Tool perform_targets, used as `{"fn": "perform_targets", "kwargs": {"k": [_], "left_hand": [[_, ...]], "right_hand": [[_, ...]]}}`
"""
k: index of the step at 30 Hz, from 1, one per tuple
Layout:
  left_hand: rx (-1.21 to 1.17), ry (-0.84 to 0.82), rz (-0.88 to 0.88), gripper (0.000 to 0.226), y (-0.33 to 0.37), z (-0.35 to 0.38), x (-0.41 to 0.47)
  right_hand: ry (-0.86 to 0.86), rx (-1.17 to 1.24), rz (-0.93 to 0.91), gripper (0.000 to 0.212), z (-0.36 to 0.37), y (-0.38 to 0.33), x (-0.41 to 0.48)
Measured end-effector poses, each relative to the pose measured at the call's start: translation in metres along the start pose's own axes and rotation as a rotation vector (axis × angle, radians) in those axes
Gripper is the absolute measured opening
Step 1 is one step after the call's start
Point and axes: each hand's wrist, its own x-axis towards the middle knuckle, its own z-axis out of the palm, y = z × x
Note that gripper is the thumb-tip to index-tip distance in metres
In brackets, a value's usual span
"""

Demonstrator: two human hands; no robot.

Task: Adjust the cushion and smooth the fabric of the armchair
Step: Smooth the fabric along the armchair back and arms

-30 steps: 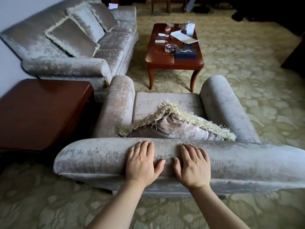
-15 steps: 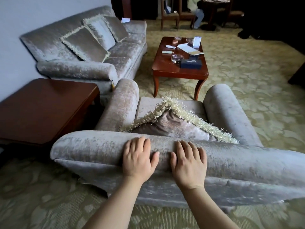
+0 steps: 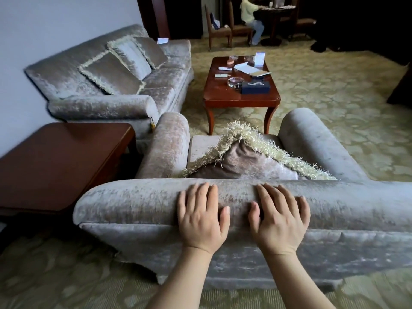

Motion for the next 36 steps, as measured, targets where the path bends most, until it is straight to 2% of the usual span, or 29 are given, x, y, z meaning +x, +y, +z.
{"fn": "perform_targets", "kwargs": {"k": [5,9,13,16,19,22,29,34,36], "left_hand": [[0.004,0.064,0.044,0.053,-0.006,0.007,0.002],[0.003,0.044,0.025,0.053,-0.003,0.001,0.000],[0.053,0.038,0.078,0.053,-0.004,-0.005,0.000],[0.047,0.082,0.128,0.054,-0.011,0.007,0.006],[0.047,0.119,0.164,0.054,-0.024,0.012,0.026],[0.083,0.098,0.136,0.054,-0.030,0.004,0.029],[0.055,0.061,0.059,0.054,-0.025,-0.003,0.014],[0.044,0.160,0.166,0.055,-0.041,0.013,0.030],[0.056,0.176,0.191,0.054,-0.048,0.013,0.047]], "right_hand": [[-0.012,-0.010,-0.024,0.043,0.003,0.001,0.000],[-0.120,-0.019,-0.044,0.048,-0.007,-0.001,0.003],[-0.209,-0.063,-0.280,0.071,-0.013,0.015,0.007],[-0.157,-0.036,-0.411,0.070,-0.001,0.027,0.020],[-0.114,-0.001,-0.387,0.061,0.012,0.015,0.040],[-0.156,-0.012,-0.361,0.056,0.010,0.002,0.039],[-0.155,-0.006,-0.315,0.060,0.004,-0.001,0.023],[0.015,-0.006,-0.227,0.054,0.027,-0.007,0.022],[0.017,-0.024,-0.213,0.049,0.033,-0.012,0.039]]}}
